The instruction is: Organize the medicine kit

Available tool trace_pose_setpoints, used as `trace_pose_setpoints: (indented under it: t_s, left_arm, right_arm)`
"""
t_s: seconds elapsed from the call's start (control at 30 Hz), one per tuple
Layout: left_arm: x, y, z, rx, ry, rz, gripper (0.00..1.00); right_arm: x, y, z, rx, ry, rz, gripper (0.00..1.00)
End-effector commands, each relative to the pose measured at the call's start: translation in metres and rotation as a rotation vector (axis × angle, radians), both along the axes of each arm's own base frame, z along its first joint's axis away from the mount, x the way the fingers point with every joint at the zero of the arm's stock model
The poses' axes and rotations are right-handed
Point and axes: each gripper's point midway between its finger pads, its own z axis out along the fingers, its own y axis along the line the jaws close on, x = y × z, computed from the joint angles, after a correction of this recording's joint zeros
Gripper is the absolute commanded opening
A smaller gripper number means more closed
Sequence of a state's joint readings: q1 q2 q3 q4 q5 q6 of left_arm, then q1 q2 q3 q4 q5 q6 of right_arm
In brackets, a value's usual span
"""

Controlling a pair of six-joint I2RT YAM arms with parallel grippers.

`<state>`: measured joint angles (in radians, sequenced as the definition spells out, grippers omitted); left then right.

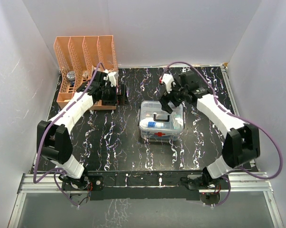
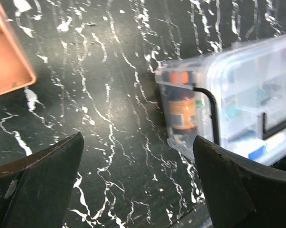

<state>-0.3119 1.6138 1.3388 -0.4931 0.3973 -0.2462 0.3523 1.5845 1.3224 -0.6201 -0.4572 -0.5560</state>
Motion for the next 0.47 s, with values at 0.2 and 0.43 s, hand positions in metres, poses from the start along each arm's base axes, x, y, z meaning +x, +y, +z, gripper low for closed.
trace_pose_setpoints:
  t_s: [0.2,0.43]
  left_arm:
    - [0.030,0.021,-0.019,0.163,-0.159,0.102,0.99]
    - [0.036,0.021,-0.041,0.229,-0.182,0.106,0.99]
  right_arm:
    - [0.042,-0.108,0.061,0.134,-0.380,-0.709,0.98]
    - [0.040,-0.144,0.031,0.147,-0.316,-0.882,0.98]
